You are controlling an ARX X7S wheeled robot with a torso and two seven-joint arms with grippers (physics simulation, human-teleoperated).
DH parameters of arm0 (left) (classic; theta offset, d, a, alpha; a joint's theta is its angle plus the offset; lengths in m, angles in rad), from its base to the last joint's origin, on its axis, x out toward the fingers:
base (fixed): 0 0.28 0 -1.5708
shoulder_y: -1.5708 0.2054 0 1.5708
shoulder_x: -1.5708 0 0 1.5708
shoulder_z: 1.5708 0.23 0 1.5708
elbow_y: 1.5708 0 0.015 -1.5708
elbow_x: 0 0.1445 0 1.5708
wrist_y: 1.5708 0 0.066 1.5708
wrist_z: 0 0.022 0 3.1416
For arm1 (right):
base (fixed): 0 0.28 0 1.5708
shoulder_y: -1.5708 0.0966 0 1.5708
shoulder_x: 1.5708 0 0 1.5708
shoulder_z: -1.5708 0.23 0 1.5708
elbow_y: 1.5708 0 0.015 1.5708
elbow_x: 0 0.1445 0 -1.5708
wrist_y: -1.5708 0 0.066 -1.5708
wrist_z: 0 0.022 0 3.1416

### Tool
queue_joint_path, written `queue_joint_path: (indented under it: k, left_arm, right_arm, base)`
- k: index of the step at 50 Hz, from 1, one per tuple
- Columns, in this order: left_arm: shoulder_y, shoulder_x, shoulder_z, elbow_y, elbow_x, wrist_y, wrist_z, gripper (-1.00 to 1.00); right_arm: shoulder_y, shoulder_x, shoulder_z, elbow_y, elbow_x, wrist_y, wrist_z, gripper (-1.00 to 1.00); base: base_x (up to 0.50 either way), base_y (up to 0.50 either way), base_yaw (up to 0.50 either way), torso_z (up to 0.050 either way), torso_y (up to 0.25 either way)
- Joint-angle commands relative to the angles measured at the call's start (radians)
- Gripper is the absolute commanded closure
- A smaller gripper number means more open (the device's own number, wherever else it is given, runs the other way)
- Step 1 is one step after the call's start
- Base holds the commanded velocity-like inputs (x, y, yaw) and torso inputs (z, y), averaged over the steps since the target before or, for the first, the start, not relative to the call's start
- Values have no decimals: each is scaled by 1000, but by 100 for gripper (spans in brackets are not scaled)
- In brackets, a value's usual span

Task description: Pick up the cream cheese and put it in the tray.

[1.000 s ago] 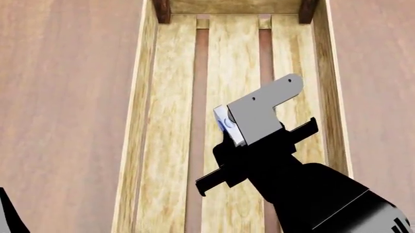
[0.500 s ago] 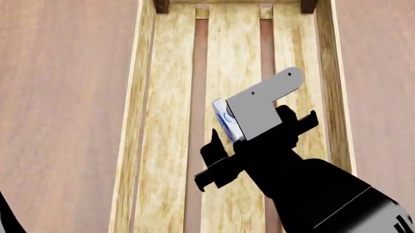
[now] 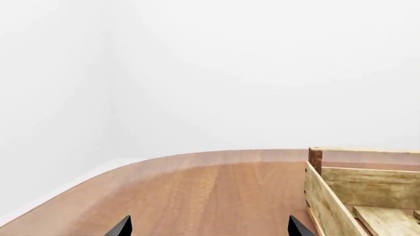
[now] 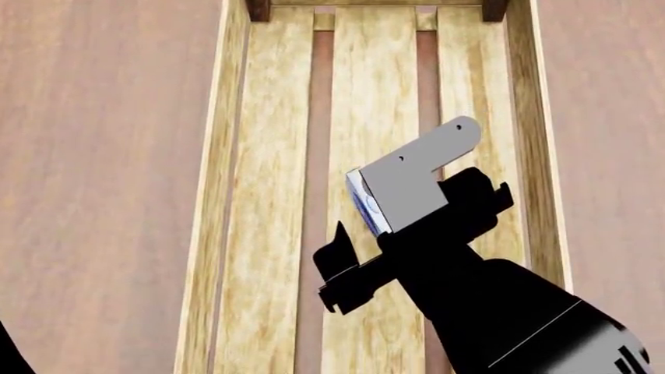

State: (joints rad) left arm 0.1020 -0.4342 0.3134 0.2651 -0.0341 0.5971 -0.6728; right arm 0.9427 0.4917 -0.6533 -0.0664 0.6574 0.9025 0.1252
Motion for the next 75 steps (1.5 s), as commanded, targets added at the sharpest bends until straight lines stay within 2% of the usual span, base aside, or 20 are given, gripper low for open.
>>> queue_joint_path:
  k: [1,21,36,39,41,43,45,56,66,75]
  left_arm:
    - [-2,-1,1,-4,-2,4,-1,-100]
    - [-13,-5,-5,10,-2,-27,-7,-100]
    - [-52,-29,-60,62,-20,-111,-30,-100]
    - [-77,-35,-72,76,-35,-154,-31,-100]
    - [-106,-43,-72,96,-41,-243,-27,-100]
    - [-128,-48,-76,95,-55,-254,-20,-100]
    - [-163,-55,-78,106,-91,-356,-16,-100]
    - [-316,-117,-84,192,-159,-519,47,-100]
    - [-473,-180,-118,290,-303,-653,112,-100]
    - [-602,-233,-126,457,-309,-808,81,-100]
  right_arm:
    - [-2,0,-5,9,-7,-6,1,-100]
    - [-71,123,102,-252,90,67,100,-100]
    - [-142,227,227,-429,180,94,181,-100]
    - [-150,247,255,-451,199,103,199,-100]
    - [-156,261,271,-465,208,109,211,-100]
    - [-163,271,286,-471,216,109,218,-100]
    - [-174,282,305,-480,225,104,225,-100]
    - [-297,346,431,-518,252,19,260,-100]
    - [-386,381,548,-534,241,-58,315,-100]
    - [-412,367,640,-550,212,-139,371,-100]
  base:
    - [0,0,0,0,0]
    - [0,0,0,0,0]
    - [0,0,0,0,0]
    - [0,0,0,0,0]
    - [0,0,0,0,0]
    - [0,0,0,0,0]
    - [0,0,0,0,0]
    - [0,0,0,0,0]
    - [0,0,0,0,0]
    - [0,0,0,0,0]
